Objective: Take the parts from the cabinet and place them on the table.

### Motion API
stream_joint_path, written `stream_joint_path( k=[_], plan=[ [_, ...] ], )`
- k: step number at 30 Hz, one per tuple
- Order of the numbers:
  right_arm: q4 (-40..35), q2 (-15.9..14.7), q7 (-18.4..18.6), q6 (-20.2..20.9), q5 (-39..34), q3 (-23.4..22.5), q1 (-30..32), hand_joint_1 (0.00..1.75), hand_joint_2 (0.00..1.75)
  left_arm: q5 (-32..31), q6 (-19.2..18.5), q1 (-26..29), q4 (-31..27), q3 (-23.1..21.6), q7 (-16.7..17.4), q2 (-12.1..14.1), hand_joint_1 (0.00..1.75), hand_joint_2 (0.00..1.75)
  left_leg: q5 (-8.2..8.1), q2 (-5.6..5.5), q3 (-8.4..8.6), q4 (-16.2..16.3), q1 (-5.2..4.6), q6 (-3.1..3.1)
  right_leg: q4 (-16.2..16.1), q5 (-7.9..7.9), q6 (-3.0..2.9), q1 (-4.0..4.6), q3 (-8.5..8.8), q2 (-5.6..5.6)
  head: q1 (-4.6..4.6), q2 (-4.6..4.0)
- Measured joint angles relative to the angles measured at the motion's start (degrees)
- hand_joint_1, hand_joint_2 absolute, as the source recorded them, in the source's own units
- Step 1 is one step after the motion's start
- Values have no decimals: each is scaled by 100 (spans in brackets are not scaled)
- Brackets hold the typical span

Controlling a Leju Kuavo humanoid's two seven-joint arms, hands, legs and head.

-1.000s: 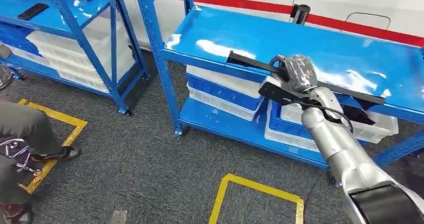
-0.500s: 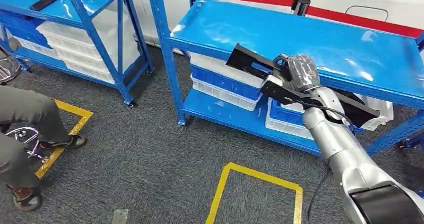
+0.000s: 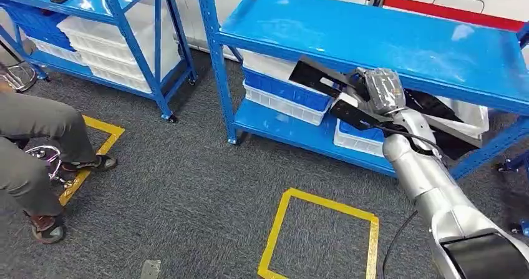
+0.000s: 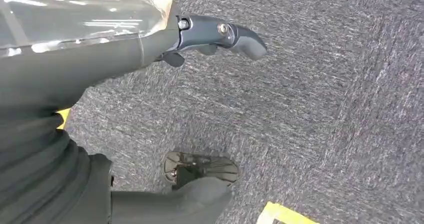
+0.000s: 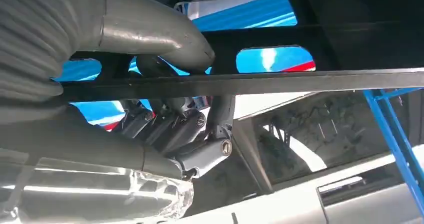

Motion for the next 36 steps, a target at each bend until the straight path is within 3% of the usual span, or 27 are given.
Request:
stream_joint_path(
  k=[1, 2, 4, 6, 7, 8, 9, 11, 12, 13, 16, 17, 18, 19, 20, 22, 23, 24, 26, 27, 28, 29, 31, 32, 33, 34, 36],
  plan=[
    [0, 9, 0, 4, 0, 0, 4, 173, 175, 0, 2, 9, 0, 0, 0, 4, 0, 175, 45, -8, -16, -10, -2, -30, 12, 39, -62, -14, -32, -5, -2, 0],
    [0, 31, 0, 9, 0, 2, 8, 173, 175, 4, 4, 11, 2, 0, 0, 9, 0, 175, -2, -5, -53, 15, 30, -62, -1, 94, -150, -139, -97, -22, -7, 0],
    [-2, 50, 37, 28, 26, 0, -21, 173, 175, 17, 9, 13, 2, 0, -2, 11, 0, 175, -673, 1, -229, 544, 50, -138, 6, 207, -308, -93, -170, -44, -4, 0],
    [-2, 74, 70, 66, 77, -2, -40, 173, 175, 17, 9, 10, 0, 0, -2, 9, 0, 175, -1265, 1, -504, 1565, 68, -193, 13, 327, -344, -61, -322, -44, -4, 0],
    [-2, 81, 89, 79, 90, -2, -40, 173, 175, 17, 9, 11, 2, 0, 0, 9, 0, 175, -1334, 2, -548, 1873, 82, -206, 14, 372, -349, -50, -382, -42, -9, 0],
    [-2, 85, 101, 87, 103, -2, -39, 173, 175, 17, 9, 11, 0, 0, 2, 7, 0, 175, -1276, 3, -490, 1960, 86, -202, 18, 413, -331, -37, -437, -41, -6, 0],
    [-2, 85, 103, 87, 114, -9, -43, 173, 175, 18, 9, 7, 0, 0, 11, 4, 0, 175, -1113, 4, -306, 1805, 88, -189, 19, 459, -333, -33, -492, -41, -9, 0],
    [-2, 87, 101, 87, 138, -55, -61, 173, 175, 17, 9, 1, 0, 0, 33, 0, 0, 175, -807, -3, 436, 800, 75, -78, 22, 521, -293, 2, -559, -36, -11, 0],
    [-2, 100, 101, 87, 153, -61, -72, 173, 175, 18, 13, -6, 0, 0, 35, 32, 0, 175, -856, -19, 758, 307, 49, 16, 21, 543, -287, -23, -568, -43, -5, 0],
    [2, 107, 98, 87, 173, -68, -102, 173, 175, 24, 15, -11, 0, 0, 46, 31, 0, 175, -938, 3, 922, 67, 31, 50, 22, 574, -242, 32, -608, -45, 7, 0],
    [15, 142, 101, 74, 199, -87, -128, 173, 175, 26, 20, -9, 0, 0, 61, 33, 0, 175, -863, -2, 866, -7, -52, 122, -5, 707, -117, -48, -663, -64, -15, 0],
    [15, 135, 101, 66, 219, -96, -112, 173, 175, 26, 11, -9, 0, 0, 63, 28, 0, 175, -743, 19, 889, -156, -6, 162, -1, 700, -80, 10, -681, -45, 0, 0],
    [26, 138, 101, 55, 221, -105, -110, 173, 175, 24, 7, -19, 0, 0, 63, 28, 0, 175, -664, 61, 880, -207, 11, 147, 103, 553, -103, -13, -751, -42, -5, 0],
    [37, 140, 101, 52, 227, -109, -118, 173, 175, 24, 7, -32, 0, 4, 63, 33, 0, 175, -599, 60, 819, -225, 20, 210, 368, 293, -160, -4, -867, -37, 22, 0],
    [46, 138, 101, 46, 236, -124, -118, 173, 175, 24, 7, -38, 0, 7, 68, 31, 0, 175, -548, 61, 736, -224, 23, 199, 835, -4, -193, -19, -1015, -29, 15, 0],
    [74, 146, 101, 44, 278, -140, -84, 173, 175, 26, 4, -38, 0, 7, 76, 18, 0, 175, -428, 61, 577, -217, 32, 178, 1700, -364, -147, -59, -1261, -30, 20, 0],
    [90, 149, 101, 44, 286, -140, -71, 173, 175, 24, 7, -35, 0, 4, 79, 9, 0, 175, -379, 62, 513, -212, 43, 153, 1836, -344, -82, -73, -1252, -30, 20, 0],
    [103, 155, 105, 42, 302, -140, -62, 173, 175, 26, 7, -36, 0, 7, 79, -2, 0, 175, -325, 65, 430, -201, 64, 117, 1730, -193, 31, -106, -1113, -30, 20, 0],
    [107, 175, 153, 42, 345, -146, -73, 173, 175, 24, 7, -43, 0, 4, 79, -18, 0, 175, -252, 75, 242, -93, 130, 28, 943, 183, 246, -187, -562, -36, 15, -2],
    [107, 181, 160, 42, 361, -153, -72, 173, 175, 24, 7, -49, 0, 7, 79, -11, 0, 175, -235, 76, 145, 5, 129, -11, 454, 169, 301, -238, -268, -37, 24, -2],
    [105, 192, 173, 42, 387, -160, -87, 173, 175, 24, 9, -55, 0, 4, 79, 16, 0, 175, -215, 70, 36, 80, 117, -52, 168, -14, 288, -137, -50, -8, 66, 0],
    [105, 197, 181, 42, 402, -183, -64, 173, 175, 4, 9, -49, 0, 2, 77, 0, 0, 175, -173, 65, 1, 124, 97, -90, 153, -52, 200, -125, -109, 15, 46, 0],
    [107, 216, 199, 42, 428, -195, -4, 173, 175, 4, 11, -32, 0, 2, 74, 2, 0, 175, -59, 43, -37, 128, 88, -101, 229, -16, 138, -142, -185, 4, 33, 0],
    [107, 225, 199, 44, 439, -195, 4, 173, 175, 4, 9, -23, 2, 2, 74, 7, 0, 175, -30, 46, -75, 124, 108, -122, 240, 28, 63, -166, -260, -11, 40, 0],
    [107, 223, 199, 44, 444, -199, 1, 173, 175, 2, 9, -21, 2, 2, 74, 7, 0, 175, -228, 47, -135, 203, 142, -148, 243, 86, -33, -182, -293, -22, 35, 0],
    [105, 227, 199, 44, 450, -214, -3, 173, 175, 0, 9, -15, 2, 2, 72, 9, 0, 175, -632, 46, -211, 483, 142, -169, 242, 153, -140, -161, -371, -22, 33, 0],
    [96, 232, 199, 44, 470, -232, -5, 173, 175, -2, 9, -23, 2, 2, 68, 7, 0, 175, -1306, 35, -420, 1384, 141, -196, 244, 277, -256, -116, -526, -22, 13, 0]
  ],
)
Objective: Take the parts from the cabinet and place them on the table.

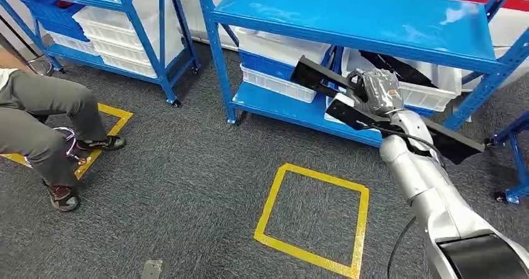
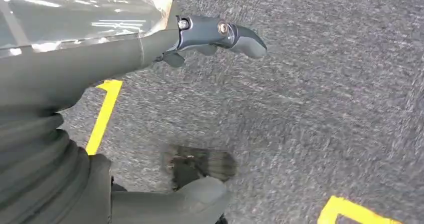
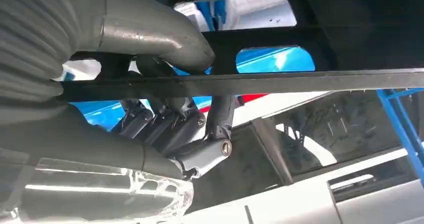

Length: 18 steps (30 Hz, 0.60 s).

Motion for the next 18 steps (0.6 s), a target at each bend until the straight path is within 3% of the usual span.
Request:
stream_joint_path(
  k=[1, 2, 3, 5, 6, 7, 8, 9, 10, 11, 12, 13, 14, 15, 16, 17, 18],
  plan=[
    [0, 0, 0, 2, 9, 0, 1, 173, 175, 0, 0, -1, 0, -2, 0, 0, 0, 175, -176, -1, -69, 406, -2, 4, 4, 62, -17, 25, -77, 0, 2, 0],
    [0, 0, 0, 4, 13, 0, 2, 173, 175, -2, -2, -1, 0, -2, 0, -4, 0, 175, -179, -1, -73, 670, -4, 22, 6, 122, -28, 53, -151, 2, -4, 0],
    [0, 0, 0, 7, 30, -4, 5, 173, 175, -2, -2, -1, 0, -2, 0, -4, 0, 175, -47, -2, 7, 724, -6, 53, 5, 180, -35, 78, -224, 3, 2, 0],
    [-2, -2, 4, 9, 59, -34, 4, 173, 175, -9, -2, -11, 0, -2, 0, -7, 0, 175, 343, -12, 518, 209, -44, 195, 2, 312, -40, 146, -376, 9, -2, 0],
    [-11, -2, 4, 9, 77, -66, 3, 173, 175, -13, 0, -24, 0, -2, 0, -4, 0, 175, 356, -32, 921, -284, -95, 316, 1, 370, -41, 163, -426, 13, 0, 0],
    [-39, 0, 7, 9, 92, -85, 7, 173, 175, -17, 4, -43, -2, -2, 0, 37, 0, 175, 115, -45, 1344, -829, -174, 441, 2, 406, -19, 154, -446, 9, 9, 0],
    [-48, -18, 9, 9, 101, -107, -4, 173, 175, -31, 4, -55, -2, -4, -2, 26, 0, 175, -5, -31, 1567, -1255, -188, 432, -4, 455, 18, 168, -462, -10, 13, 0],
    [-48, -18, 9, 11, 105, -116, -18, 173, 175, -44, 4, -64, 0, -7, -2, 28, 0, 175, 62, -43, 1500, -1221, -231, 385, -57, 552, 75, 129, -470, -20, 11, 0],
    [-48, -9, 11, 13, 116, -116, -12, 173, 175, -44, 11, -66, 0, -7, -2, 28, 0, 175, 140, -44, 1479, -1238, -272, 418, -98, 613, 106, 87, -474, -24, -11, 0],
    [-48, -13, 11, 15, 118, -120, -1, 173, 175, -44, 13, -53, 0, -4, 9, 28, 0, 175, 246, -41, 1469, -1348, -285, 467, -158, 708, 152, 97, -477, -19, -15, 0],
    [-46, -24, 11, 17, 129, -136, 24, 173, 175, -44, 13, -50, 2, -4, 9, 17, 0, 175, 390, 1, 1479, -1488, -194, 468, -112, 631, 140, 119, -526, -20, -11, 0],
    [-46, -30, 11, 17, 131, -146, 30, 173, 175, -44, 15, -55, 0, -4, 11, 20, 0, 175, 485, 10, 1411, -1525, -212, 479, -14, 404, 103, 123, -592, -6, 0, 0],
    [-46, -39, 11, 20, 129, -155, 28, 173, 175, -46, 15, -62, 0, -2, 11, 20, 0, 175, 569, 14, 1311, -1523, -210, 512, 296, 67, 43, 107, -712, -6, 20, 0],
    [-46, -50, 11, 20, 129, -162, 29, 173, 175, -46, 13, -60, 0, -4, 11, 11, 0, 175, 649, 14, 1208, -1523, -210, 496, 739, -258, 19, 91, -795, -6, 24, 0],
    [-46, -59, 11, 20, 129, -175, 35, 173, 175, -46, 7, -59, 0, -5, 11, -2, 0, 175, 722, 14, 1114, -1518, -209, 485, 1148, -445, 43, 71, -877, -6, 18, 0],
    [-46, -59, 9, 20, 129, -190, 45, 173, 175, -46, 7, -60, 0, -4, 11, -11, 0, 175, 802, 17, 1005, -1511, -199, 463, 1510, -493, 113, 48, -930, -6, 22, -2],
    [-46, -59, 9, 17, 131, -195, 58, 173, 175, -46, 7, -59, 0, -4, 11, -20, 0, 175, 889, 26, 885, -1503, -181, 432, 1690, -370, 226, 27, -887, -6, 18, 0]
  ],
)
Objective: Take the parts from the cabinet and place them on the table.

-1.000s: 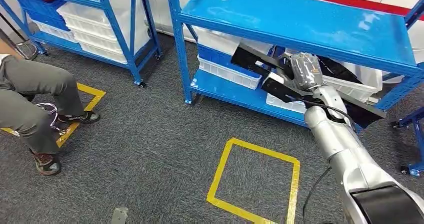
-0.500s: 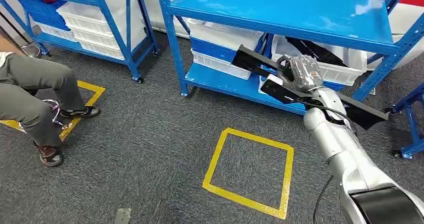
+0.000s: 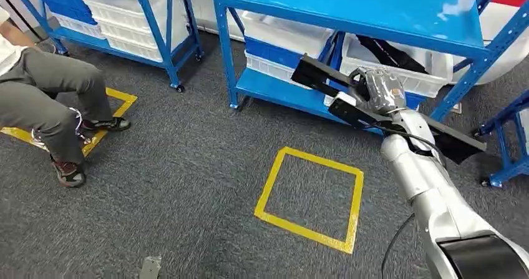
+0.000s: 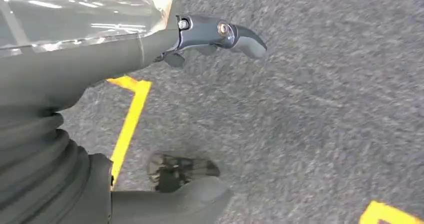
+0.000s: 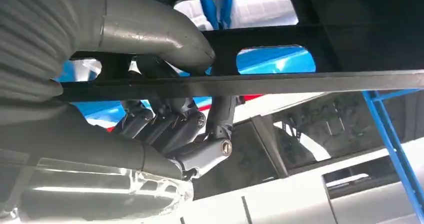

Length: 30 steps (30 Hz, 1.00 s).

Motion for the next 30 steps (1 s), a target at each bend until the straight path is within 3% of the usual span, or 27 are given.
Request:
stream_joint_path(
  k=[1, 2, 3, 4, 5, 8, 9, 10, 11, 12, 13, 14, 15, 17, 18, 19, 20, 21, 23, 24, 25, 26, 27, 28, 29, 30],
  plan=[
    [0, 0, 0, 0, 4, 0, 7, 173, 175, 0, 0, 0, 0, 0, 0, -7, 0, 175, 80, 12, -120, 22, 23, -40, -69, 220, 128, -19, 152, 0, 0, 0],
    [0, 2, -2, 0, 9, -2, 6, 173, 175, 2, 0, -1, 0, 0, 0, -13, 0, 175, 150, 19, -255, 67, 61, -89, -376, 430, 239, -49, 428, -1, 0, 0],
    [0, 4, -2, 0, 9, -7, 6, 173, 175, 2, 0, -1, 0, 0, 0, -13, 0, 175, 194, 21, -367, 130, 80, -136, -785, 475, 283, -85, 754, -5, 0, 0],
    [-2, 9, -2, 0, 9, -13, 4, 173, 175, 2, 4, -1, 0, 0, 0, 2, 0, 175, 232, 22, -456, 220, 66, -183, -1324, 213, 283, -128, 1111, 1, 17, 0],
    [-15, 24, -4, -2, 20, -13, 4, 173, 175, 2, 9, 0, 0, 0, 0, -2, 0, 175, 271, 21, -548, 293, 51, -224, -1799, -51, 159, 14, 1423, 42, 33, 0],
    [-20, 44, -4, -11, 48, -33, 40, 173, 175, 2, 31, 16, 2, 0, 0, 9, 0, 175, 456, 3, -617, 280, 31, -240, -1659, 50, 22, -51, 1247, 15, -28, 0],
    [-17, 52, -4, -11, 66, -33, 48, 173, 175, 2, 31, 25, 9, 0, 0, 15, 0, 175, 447, 13, -667, 293, 71, -277, -1659, 110, -69, -86, 1155, 3, -31, 0],
    [-17, 52, 0, -13, 92, -35, 51, 173, 175, 4, 35, 33, 11, 0, 0, 18, 0, 175, 138, 7, -740, 432, 98, -325, -1657, 184, -151, -78, 1108, -6, -35, 0],
    [-22, 55, 4, -20, 105, -39, 35, 173, 175, 4, 39, 42, 11, 0, 0, 15, 0, 175, -284, -1, -826, 742, 98, -354, -1655, 267, -200, -70, 1024, -7, -26, 0],
    [-24, 59, 7, -26, 103, -44, 22, 173, 175, 4, 42, 40, 11, 0, 0, 13, 0, 175, -663, -4, -922, 1191, 102, -379, -1655, 342, -228, -60, 933, -6, -44, 0],
    [-24, 61, 7, -28, 103, -48, 20, 173, 175, 2, 39, 35, 11, 0, -2, 11, 0, 175, -920, -4, -1001, 1640, 116, -395, -1652, 410, -235, -48, 853, -6, -46, 0],
    [-24, 63, 7, -26, 101, -48, 23, 173, 175, 2, 35, 34, 11, 0, 0, 11, 0, 175, -1025, -3, -1045, 2032, 128, -400, -1649, 469, -239, -36, 775, -6, -46, 0],
    [-24, 63, 7, -28, 103, -48, 32, 173, 175, 4, 26, 35, 11, -2, -2, 7, 0, 175, -940, -3, -997, 2260, 134, -396, -1647, 544, -235, -22, 688, -7, -48, 0],
    [-24, 63, 9, -28, 101, -52, 30, 173, 175, 4, 17, 34, 11, 0, -2, 4, 0, 175, -587, -4, -664, 2053, 134, -360, -1646, 665, -215, -13, 540, -5, -50, 0],
    [-26, 63, 9, -30, 105, -57, 25, 173, 175, 4, 7, 29, 11, 0, -2, 4, 0, 175, -467, -12, -299, 1642, 133, -318, -1647, 728, -195, -6, 477, -1, -48, 0],
    [-42, 63, 20, -44, 149, -63, 18, 173, 175, 4, 7, 14, 11, 0, 0, 4, 0, 175, -565, -43, 144, 1125, 130, -271, -1645, 770, -176, -11, 458, -2, -52, 0],
    [-63, 59, 48, -77, 212, -68, 7, 173, 175, 4, 13, 0, 11, 0, -2, 11, 0, 175, -767, -70, 558, 601, 83, -238, -1644, 802, -126, 17, 438, 0, -41, 0],
    [-66, 52, 77, -134, 260, -72, -27, 173, 175, 4, 22, -21, 11, 0, 0, 13, 0, 175, -871, -72, 666, 316, 75, -234, -1657, 861, -83, 5, 430, -18, -33, 0],
    [-63, 57, 116, -218, 313, -74, -66, 173, 175, 4, 35, -21, 11, 0, -4, 11, 0, 175, -806, -71, 595, 266, 12, -196, -1764, 1013, 5, -29, 393, -21, -48, 0],
    [-61, 50, 137, -247, 317, -92, -53, 173, 175, 9, 35, 0, 11, 0, -18, 7, 0, 175, -703, -54, 564, 172, 23, -167, -1801, 1087, 59, 22, 374, -18, -35, 0],
    [-57, 48, 140, -251, 315, -107, -40, 173, 175, 13, 37, 11, 11, 0, -33, -11, 0, 175, -607, -17, 533, 134, 53, -138, -1737, 968, 30, 4, 310, -13, -44, 0],
    [-52, 44, 142, -256, 299, -124, -37, 173, 175, 13, 48, 9, 11, 2, -44, 0, 0, 175, -531, -24, 456, 125, 43, -60, -1544, 680, -36, 20, 206, -7, -33, 0],
    [-52, 44, 142, -262, 277, -153, -37, 173, 175, 13, 59, 7, 11, 4, -44, 2, 0, 175, -464, -29, 380, 126, 27, -40, -1177, 361, -96, 16, 104, -8, 2, 0],
    [-52, 46, 142, -262, 253, -174, -37, 173, 175, 13, 72, 8, 11, 4, -42, -2, 0, 175, -402, -29, 295, 128, 12, -30, -710, 110, -118, 16, -16, -7, 0, 0],
    [-52, 46, 142, -262, 218, -197, -33, 173, 175, 13, 77, 9, 11, 4, -31, -4, 0, 175, -331, -29, 198, 137, 1, -26, -225, -6, -86, 17, -142, -7, 6, 0],
    [-52, 46, 142, -258, 192, -205, -31, 173, 175, 13, 77, 11, 11, 4, -15, -13, 0, 175, -284, -28, 137, 138, -5, -28, -14, 33, -43, 26, -165, -4, 9, 0]
  ],
)
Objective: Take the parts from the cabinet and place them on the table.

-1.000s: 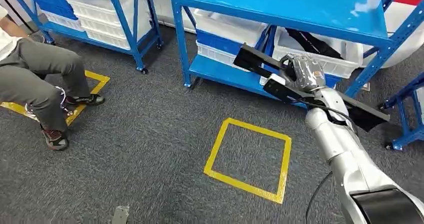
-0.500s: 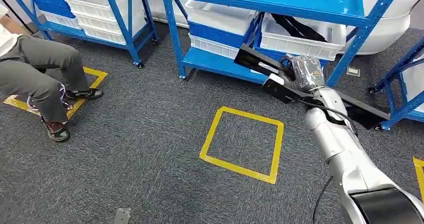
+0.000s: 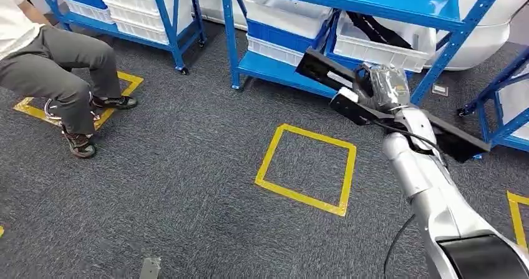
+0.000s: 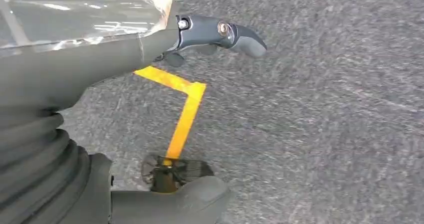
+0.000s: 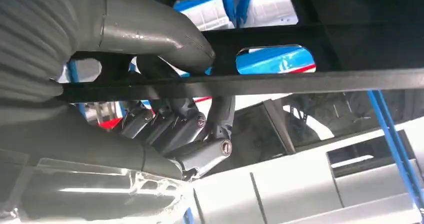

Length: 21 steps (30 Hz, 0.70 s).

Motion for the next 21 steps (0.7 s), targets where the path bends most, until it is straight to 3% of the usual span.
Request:
stream_joint_path(
  k=[1, 3, 4, 5, 6, 8, 9, 10, 11, 13, 14, 15, 16, 17, 18, 19, 20, 21],
  plan=[
    [0, 2, 0, 11, -28, -15, 1, 173, 175, 0, -4, 1, 0, -2, 9, -7, 0, 175, 60, 14, -84, 4, -10, -3, 20, 150, 81, 6, 83, 0, -11, 0],
    [0, 7, -17, 46, -103, -66, -3, 173, 175, 0, -11, -1, 0, 0, 17, -15, 0, 175, 142, 46, -209, 32, -15, -24, -633, 448, 171, 7, 614, -16, -7, 0],
    [0, 11, -35, 57, -122, -100, -11, 173, 175, 0, -13, 0, 0, 0, 22, -15, 0, 175, 163, 62, -250, 71, -24, -47, -1234, 423, 143, 12, 1034, -127, -2, 0],
    [-2, 13, -39, 59, -127, -114, -24, 173, 175, 0, -15, 4, 0, 0, 24, -17, 0, 175, 174, 75, -287, 90, -51, -69, -1576, 241, 85, 72, 1311, -200, 0, 0],
    [-7, 28, -44, 59, -136, -127, -30, 173, 175, -2, -15, 8, 0, -2, 24, -24, 0, 175, 205, 108, -296, 101, -60, -106, -1768, 170, -2, 156, 1373, -173, -20, 0],
    [-7, 37, -46, 61, -147, -136, -29, 173, 175, -2, -15, 5, 0, -2, 24, -22, 0, 175, 244, 153, -338, 131, -74, -107, -1802, 168, -30, 100, 1323, -93, -20, 0],
    [0, 37, -44, 68, -149, -140, -6, 173, 175, 0, -13, 10, 2, -2, 24, -18, 0, 175, 260, 184, -358, 145, -67, -132, -1814, 211, -97, 31, 1315, -65, -26, 0],
    [0, 39, -44, 70, -144, -142, -8, 173, 175, -2, -13, 9, 2, -2, 26, -6, 0, 175, 185, 134, -406, 207, -40, -178, -1821, 251, -159, 5, 1297, -47, -11, 0],
    [-2, 44, -44, 70, -147, -147, -7, 173, 175, 0, -13, 11, 2, -2, 24, -7, 0, 175, -23, 67, -469, 385, -25, -240, -1820, 286, -217, 3, 1273, -22, -61, 0],
    [-2, 50, -44, 70, -147, -160, -10, 173, 175, 0, -13, 14, 2, -2, 26, -7, 0, 175, -543, 27, -767, 1201, 42, -333, -1817, 339, -278, 4, 1203, 35, -68, 0],
    [0, 57, -55, 70, -144, -160, -5, 173, 175, 0, -13, 15, 2, -2, 28, -7, 0, 175, -730, 27, -915, 1637, 71, -362, -1816, 369, -271, 6, 1168, 81, -66, 0],
    [0, 57, -59, 70, -142, -162, -2, 173, 175, -2, -13, 15, 4, -2, 31, -7, 0, 175, -771, 28, -974, 1855, 91, -377, -1814, 391, -257, 6, 1140, 122, -61, 0],
    [0, 57, -63, 70, -129, -162, 2, 173, 175, 0, -13, 15, 2, -2, 31, -7, 0, 175, -676, 27, -905, 1803, 114, -383, -1813, 418, -250, 0, 1116, 171, -66, 0],
    [0, 57, -63, 70, -122, -162, 2, 173, 175, 0, -11, 15, 2, -2, 30, -7, 0, 175, -491, 18, -720, 1526, 134, -384, -1812, 435, -225, -6, 1102, 232, -66, 0],
    [0, 57, -63, 70, -116, -166, 1, 173, 175, 0, -9, 15, 2, -2, 33, -4, 0, 175, -282, -22, -457, 1103, 154, -381, -1811, 445, -209, -14, 1097, 280, -66, 0],
    [0, 68, -63, 70, -107, -166, -6, 173, 175, 0, -7, 14, 2, -2, 33, -2, 0, 175, -65, -162, -102, 514, 179, -368, -1811, 457, -189, -22, 1099, 341, -68, 0],
    [-2, 98, -63, 70, -105, -166, -18, 173, 175, 0, -7, 10, 4, -2, 33, 4, 0, 175, -175, -427, 104, 244, 196, -353, -1813, 482, -148, -17, 1057, 381, -59, 0],
    [0, 96, -55, 70, -96, -168, -43, 173, 175, 0, -7, 21, 2, -2, 33, 2, 0, 175, -145, -451, 103, 173, 188, -345, -1806, 508, -109, -14, 1024, 433, -35, 0]
  ],
)
